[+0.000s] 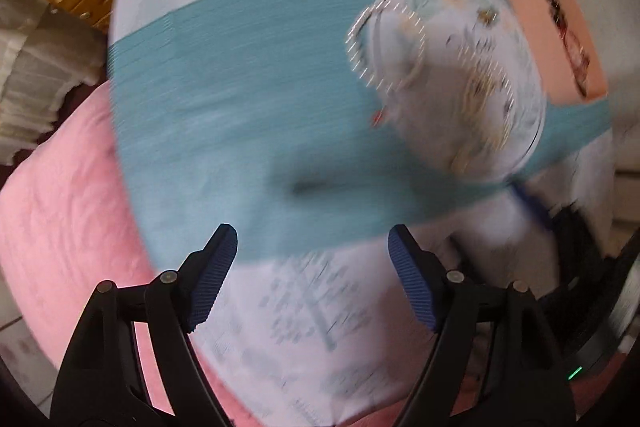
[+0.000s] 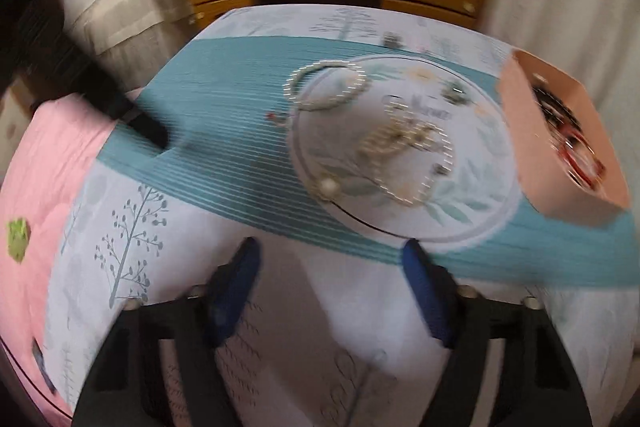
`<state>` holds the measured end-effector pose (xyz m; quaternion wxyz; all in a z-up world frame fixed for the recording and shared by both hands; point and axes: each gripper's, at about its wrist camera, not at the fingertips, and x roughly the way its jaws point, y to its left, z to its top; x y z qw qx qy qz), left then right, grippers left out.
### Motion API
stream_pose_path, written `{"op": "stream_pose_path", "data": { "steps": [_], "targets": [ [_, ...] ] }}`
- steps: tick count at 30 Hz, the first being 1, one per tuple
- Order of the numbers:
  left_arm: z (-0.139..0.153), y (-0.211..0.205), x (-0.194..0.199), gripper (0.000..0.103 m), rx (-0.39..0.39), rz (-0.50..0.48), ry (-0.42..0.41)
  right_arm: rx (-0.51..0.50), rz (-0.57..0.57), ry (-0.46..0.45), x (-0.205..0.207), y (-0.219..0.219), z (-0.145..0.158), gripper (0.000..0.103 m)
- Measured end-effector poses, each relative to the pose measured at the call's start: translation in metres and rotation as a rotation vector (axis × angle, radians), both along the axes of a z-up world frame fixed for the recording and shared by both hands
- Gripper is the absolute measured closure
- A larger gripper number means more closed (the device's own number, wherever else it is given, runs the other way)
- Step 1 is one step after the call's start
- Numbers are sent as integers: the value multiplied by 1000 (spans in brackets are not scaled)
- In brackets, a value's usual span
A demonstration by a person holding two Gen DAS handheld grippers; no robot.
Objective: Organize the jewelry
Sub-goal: 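Grasp the pearl ring with the right tool while the left tool grasps the pearl bracelet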
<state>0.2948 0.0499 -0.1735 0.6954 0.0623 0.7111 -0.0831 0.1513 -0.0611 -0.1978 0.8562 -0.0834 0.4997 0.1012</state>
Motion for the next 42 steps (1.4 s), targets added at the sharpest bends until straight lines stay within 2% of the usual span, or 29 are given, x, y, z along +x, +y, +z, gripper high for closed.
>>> {"op": "stream_pose_path", "data": {
  "steps": [5, 7, 11, 14, 19, 22, 26, 28, 30, 32, 33, 39, 42],
  "targets": [
    [-12, -22, 35, 27, -63, -36, -19, -5, 34, -18, 12, 14, -9, 42],
    [-17, -29, 47, 27, -85, -42, -28, 29, 46, -26, 17, 15, -10, 47],
    [-26, -39, 65, 27, -78, -54, -73, 55, 26, -32, 30, 14, -10, 57],
    [-28, -39, 78, 27, -79, -26, -109, 78, 24, -33, 36, 8, -10, 63],
    [-23, -25, 105, 29, -141, 68, -163, 91, 37, -28, 41, 2, -8, 68],
    [-26, -21, 117, 41, -128, 83, -178, 85, 50, -31, 41, 2, -7, 70],
    [-26, -30, 122, 56, -83, 41, -218, 45, 58, -44, 45, 4, -8, 80],
    [-32, -37, 116, 75, -55, 22, -240, 43, 53, -41, 46, 4, -9, 83],
    [-31, -41, 116, 88, -52, 0, -255, 43, 53, -37, 47, 2, -9, 85],
    [-32, -50, 104, 91, -47, -21, -275, 32, 69, -36, 47, 3, -9, 85],
    [-32, -51, 102, 97, -50, -31, -283, 17, 80, -38, 47, 4, -10, 86],
    [-31, -55, 92, 98, -74, -18, -279, 66, 52, 17, 50, 0, -7, 86],
    [-16, -54, 78, 97, -89, -30, -307, 80, 34, 24, 49, -6, -2, 86]
  ]
}}
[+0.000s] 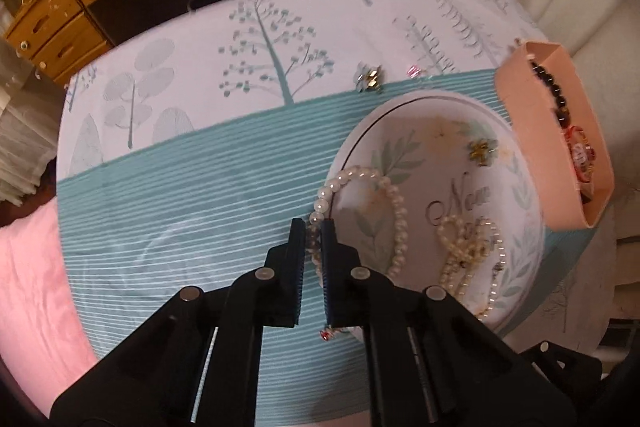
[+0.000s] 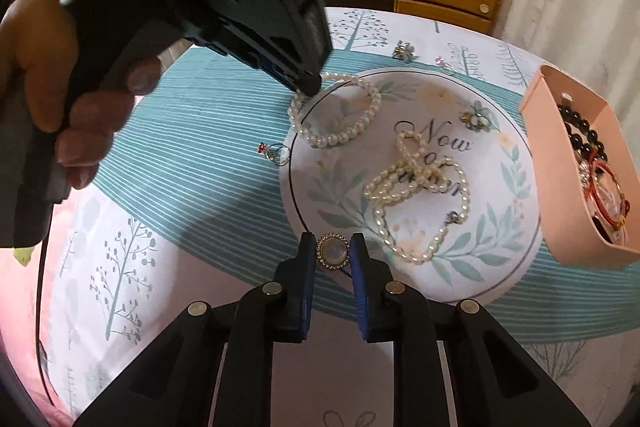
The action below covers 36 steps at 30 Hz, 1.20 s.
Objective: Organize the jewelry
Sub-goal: 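Grasp the pearl ring with the right tool while the left tool grasps the pearl bracelet, then drop the ring into the tray with right tool while left drops the pearl bracelet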
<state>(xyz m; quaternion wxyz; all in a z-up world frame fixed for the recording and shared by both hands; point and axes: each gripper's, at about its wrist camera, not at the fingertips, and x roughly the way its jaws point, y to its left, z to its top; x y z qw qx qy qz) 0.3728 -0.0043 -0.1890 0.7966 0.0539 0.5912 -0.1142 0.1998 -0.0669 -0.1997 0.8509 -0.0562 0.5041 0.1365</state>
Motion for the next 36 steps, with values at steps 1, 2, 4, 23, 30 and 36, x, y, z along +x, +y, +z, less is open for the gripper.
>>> {"op": "stream_pose_path", "data": {
  "steps": [1, 2, 4, 23, 30, 36],
  "targets": [
    [8, 2, -4, 98, -6, -5, -10, 7, -4, -1, -1, -2, 2, 86],
    [15, 1, -5, 98, -18, -12, -16, 15, -9, -2, -1, -5, 4, 86],
    [30, 2, -10, 97, -42, -21, -29, 22, -22, -11, -3, -11, 11, 86],
    [188, -73, -56, 97, -207, -197, -223, 11, -198, -226, -21, -107, 126, 86],
    [205, -118, -48, 97, -282, -223, -253, -18, -262, -308, -3, -171, 160, 86],
    [189, -156, -35, 97, -337, -253, -224, -2, -273, -328, 14, -219, 174, 86]
  ]
}}
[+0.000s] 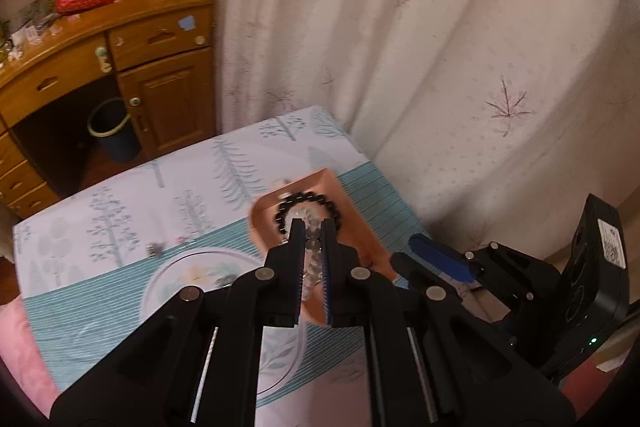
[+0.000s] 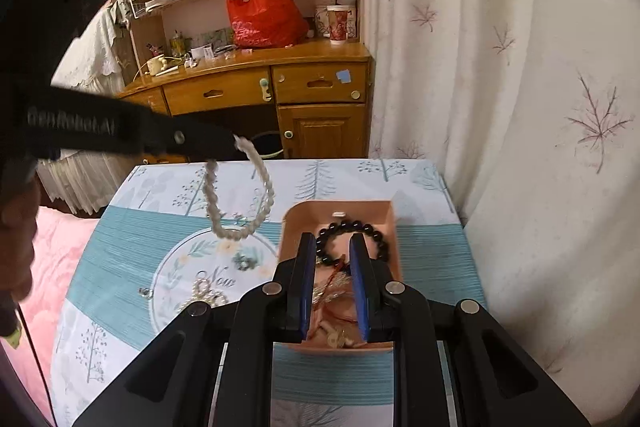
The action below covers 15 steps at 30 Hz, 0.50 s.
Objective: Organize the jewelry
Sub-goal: 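Drop the ring into the tray with right tool while left drops the pearl bracelet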
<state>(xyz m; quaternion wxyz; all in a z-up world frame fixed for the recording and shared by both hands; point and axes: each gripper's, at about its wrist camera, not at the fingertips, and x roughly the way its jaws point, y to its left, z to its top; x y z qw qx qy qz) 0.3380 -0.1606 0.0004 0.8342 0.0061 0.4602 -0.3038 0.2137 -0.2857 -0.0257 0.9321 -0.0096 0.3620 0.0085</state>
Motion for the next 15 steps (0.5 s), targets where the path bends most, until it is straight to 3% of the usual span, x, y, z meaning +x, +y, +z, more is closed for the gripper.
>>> {"op": "stream_pose_path", "data": {
  "steps": [4, 6, 9, 13, 15],
  "targets": [
    [-14, -22, 6, 97, -36, -32, 67, 31, 6, 29, 7, -19, -4, 85],
    [-24, -33, 11, 91, 21, -18, 112, 43, 2, 66, 12, -26, -13, 60],
    [-35, -38, 10, 41, 77, -1, 127, 66, -19, 65, 8, -41, -18, 53],
    [-44, -27, 6, 39, 78, 32, 108, 62, -23, 102, 11, -50, -31, 52],
    [-50, -18, 6, 39, 105, 66, 116, 58, -31, 128, 12, -52, -37, 44]
  ]
}}
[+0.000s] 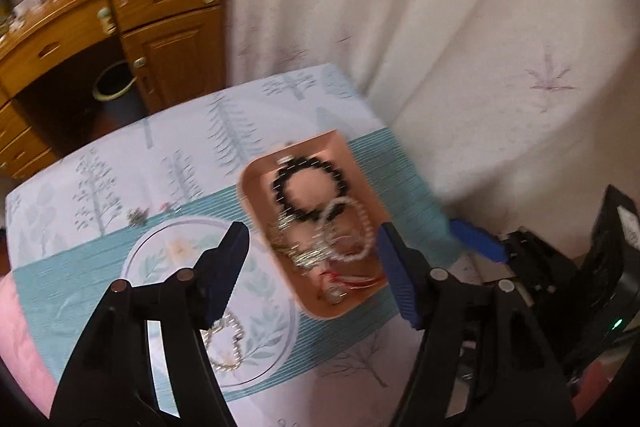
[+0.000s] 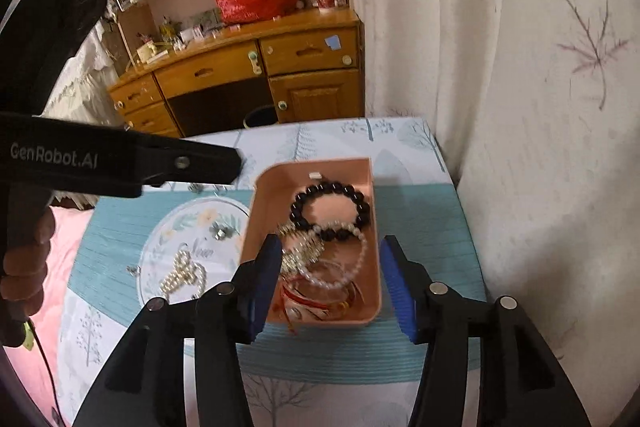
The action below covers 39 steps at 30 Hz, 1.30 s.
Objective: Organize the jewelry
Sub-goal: 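Drop the ring into the tray with right tool while left drops the pearl bracelet, then grasp the pearl necklace with the right tool while the left tool grasps the small clear ring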
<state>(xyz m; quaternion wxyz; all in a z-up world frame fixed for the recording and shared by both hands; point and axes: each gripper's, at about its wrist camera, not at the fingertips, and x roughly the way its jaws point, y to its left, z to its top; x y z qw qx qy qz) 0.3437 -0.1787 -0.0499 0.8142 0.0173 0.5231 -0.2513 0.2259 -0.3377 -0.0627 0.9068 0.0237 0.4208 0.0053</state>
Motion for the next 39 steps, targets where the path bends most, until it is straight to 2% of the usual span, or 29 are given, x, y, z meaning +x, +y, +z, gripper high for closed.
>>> {"op": "stream_pose_path", "data": {
  "steps": [1, 3, 6, 9, 15, 19, 23, 27, 30, 35, 37, 39],
  "targets": [
    [-2, 7, -1, 39, 6, 17, 3, 10, -2, 14, 1, -1, -3, 42],
    [-6, 24, -5, 39, 17, 56, -2, 48, -1, 31, -1, 5, -7, 30],
    [-16, 53, -13, 39, 75, 133, -2, 119, -1, 47, 1, 7, -9, 21],
    [-34, 88, -27, 39, 117, 216, 17, 235, 11, 86, 6, 15, -15, 19],
    [-74, 159, -66, 39, 158, 366, 105, 514, 1, 248, 24, 41, -45, 19],
    [-104, 190, -96, 39, 165, 414, 120, 564, -26, 334, 26, 74, -73, 19],
    [-122, 198, -117, 39, 150, 428, 51, 509, -34, 370, 23, 109, -99, 19],
    [-138, 197, -131, 39, 145, 419, -32, 392, -15, 357, 26, 142, -120, 19],
    [-146, 193, -126, 39, 157, 422, -71, 257, 16, 313, 30, 163, -133, 19],
    [-155, 200, -114, 40, 97, 459, -127, 72, 85, 239, 37, 190, -147, 19],
    [-156, 201, -109, 44, 83, 461, -157, 45, 121, 233, 39, 195, -150, 19],
    [-157, 201, -104, 49, 104, 454, -178, 12, 141, 228, 42, 204, -158, 19]
  ]
}}
